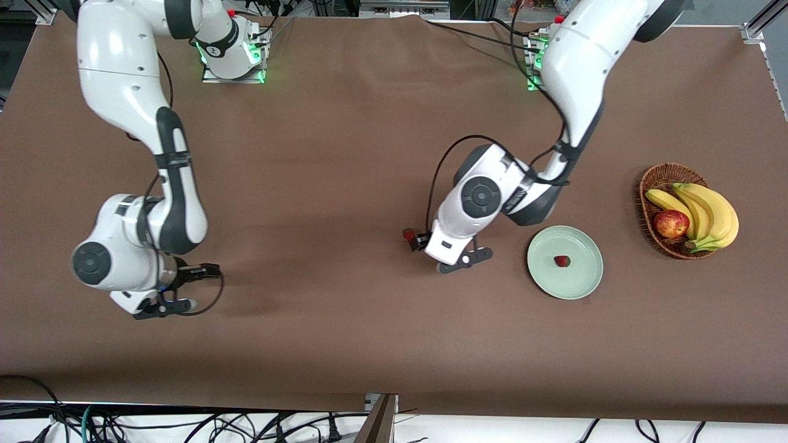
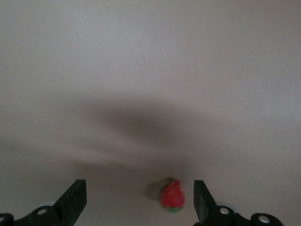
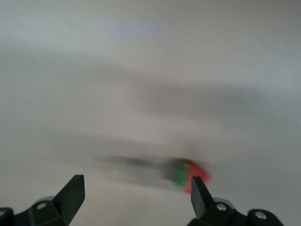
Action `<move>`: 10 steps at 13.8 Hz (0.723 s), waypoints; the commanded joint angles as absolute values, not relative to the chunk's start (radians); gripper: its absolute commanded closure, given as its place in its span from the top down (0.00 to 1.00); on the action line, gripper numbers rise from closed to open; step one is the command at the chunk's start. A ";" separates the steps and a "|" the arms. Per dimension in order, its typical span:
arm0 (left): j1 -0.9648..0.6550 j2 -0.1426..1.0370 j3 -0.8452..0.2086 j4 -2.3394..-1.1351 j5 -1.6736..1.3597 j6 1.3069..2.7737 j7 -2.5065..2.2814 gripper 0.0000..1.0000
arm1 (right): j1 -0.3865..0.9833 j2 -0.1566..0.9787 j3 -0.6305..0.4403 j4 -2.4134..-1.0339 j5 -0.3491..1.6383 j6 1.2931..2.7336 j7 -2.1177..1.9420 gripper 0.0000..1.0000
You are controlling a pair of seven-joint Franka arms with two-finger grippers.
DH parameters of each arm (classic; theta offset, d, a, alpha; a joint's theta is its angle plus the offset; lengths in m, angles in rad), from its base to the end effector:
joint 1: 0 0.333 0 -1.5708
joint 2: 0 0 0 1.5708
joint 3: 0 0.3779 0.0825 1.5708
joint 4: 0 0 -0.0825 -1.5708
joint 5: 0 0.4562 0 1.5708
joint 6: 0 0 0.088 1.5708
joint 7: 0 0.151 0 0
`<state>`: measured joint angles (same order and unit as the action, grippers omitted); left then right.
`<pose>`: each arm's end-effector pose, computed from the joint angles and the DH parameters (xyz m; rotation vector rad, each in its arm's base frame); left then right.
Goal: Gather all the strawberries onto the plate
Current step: 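Grasp the second strawberry at mid-table with the left gripper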
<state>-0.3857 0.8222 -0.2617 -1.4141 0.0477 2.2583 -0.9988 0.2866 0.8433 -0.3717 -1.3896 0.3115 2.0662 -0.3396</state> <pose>0.6922 -0.4712 0.1807 2.9392 0.6066 -0.1177 0.8182 0.0112 0.1743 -3.1164 -0.2981 0.1665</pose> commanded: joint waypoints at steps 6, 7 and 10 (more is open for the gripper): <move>-0.495 0.917 -0.210 -1.361 0.072 2.283 -1.118 0.93 | 0.258 0.848 -0.360 -1.416 0.296 2.088 -0.368 1.00; -0.499 0.919 -0.210 -1.361 0.077 2.283 -1.115 0.74 | 0.258 0.856 -0.360 -1.416 0.298 2.095 -0.370 1.00; -0.497 0.917 -0.210 -1.361 0.117 2.281 -1.114 0.13 | 0.253 0.868 -0.360 -1.419 0.290 2.112 -0.383 1.00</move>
<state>-0.4848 0.9049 -0.2197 -1.3906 0.0862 2.2947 -1.1009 0.2631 0.8659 -0.3676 -1.4081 0.3087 2.0932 -0.3637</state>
